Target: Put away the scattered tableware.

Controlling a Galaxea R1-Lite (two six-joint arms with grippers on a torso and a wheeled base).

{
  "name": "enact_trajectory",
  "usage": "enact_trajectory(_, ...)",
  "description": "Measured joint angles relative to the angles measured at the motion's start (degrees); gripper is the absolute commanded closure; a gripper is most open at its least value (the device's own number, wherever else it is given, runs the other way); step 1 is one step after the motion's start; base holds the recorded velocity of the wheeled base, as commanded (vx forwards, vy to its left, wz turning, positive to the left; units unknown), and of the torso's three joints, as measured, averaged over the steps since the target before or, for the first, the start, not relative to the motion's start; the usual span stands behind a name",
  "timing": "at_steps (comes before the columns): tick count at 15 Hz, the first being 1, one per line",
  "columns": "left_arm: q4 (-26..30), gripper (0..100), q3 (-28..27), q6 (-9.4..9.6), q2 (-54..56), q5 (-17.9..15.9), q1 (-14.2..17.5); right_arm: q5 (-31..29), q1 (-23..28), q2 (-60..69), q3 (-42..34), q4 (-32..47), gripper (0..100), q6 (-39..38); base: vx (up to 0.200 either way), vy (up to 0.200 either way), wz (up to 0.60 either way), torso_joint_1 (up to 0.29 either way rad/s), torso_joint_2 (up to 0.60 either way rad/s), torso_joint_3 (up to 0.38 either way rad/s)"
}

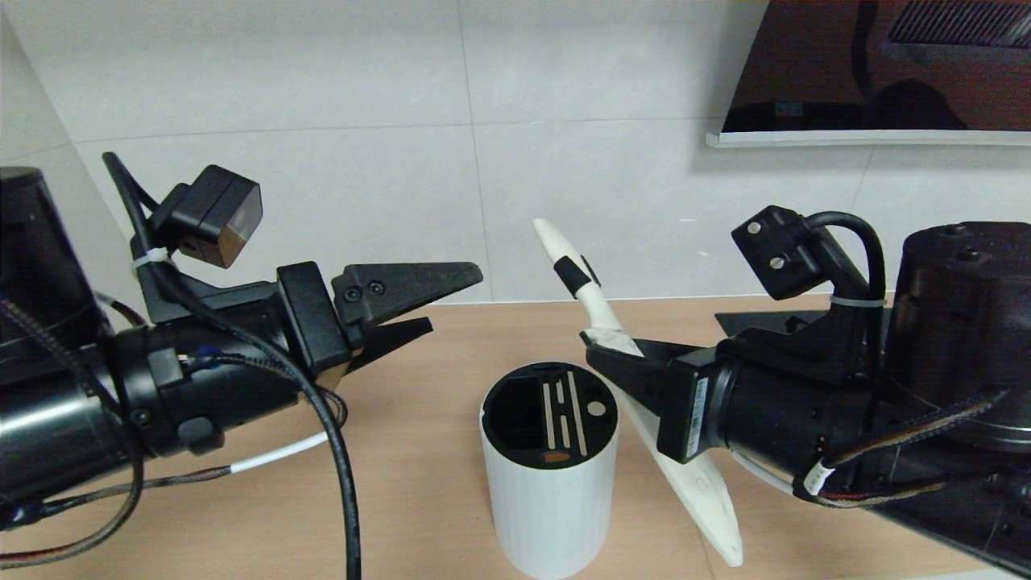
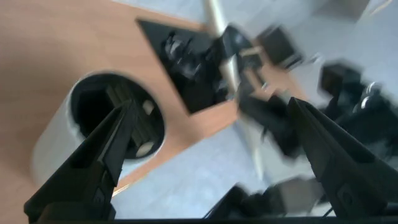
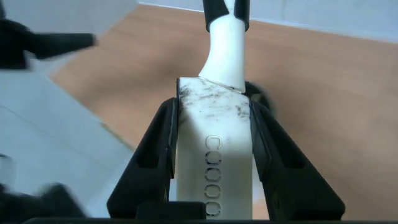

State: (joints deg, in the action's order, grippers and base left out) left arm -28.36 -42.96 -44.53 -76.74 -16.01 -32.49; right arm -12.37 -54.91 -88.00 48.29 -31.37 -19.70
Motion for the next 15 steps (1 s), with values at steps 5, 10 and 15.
enact_trajectory(5,-11.1,0,3.2,-2.1,-4.2,0.2,-2.3,-2.1,-3.4,-3.3,2.4,-0.1,100,-2.1,0.0,0.0,0.0,0.0,0.0,0.0)
enact_trajectory(10,-13.2,0,3.3,-8.51,-8.4,0.2,-3.6,-2.1,-4.7,-3.9,2.4,-0.1,100,-2.2,0.0,0.0,0.0,0.0,0.0,0.0)
enact_trajectory(15,-17.9,0,2.9,-11.96,-12.0,0.4,-3.8,-2.0,-7.1,-4.3,1.3,-0.1,100,-2.3,0.0,0.0,0.0,0.0,0.0,0.0)
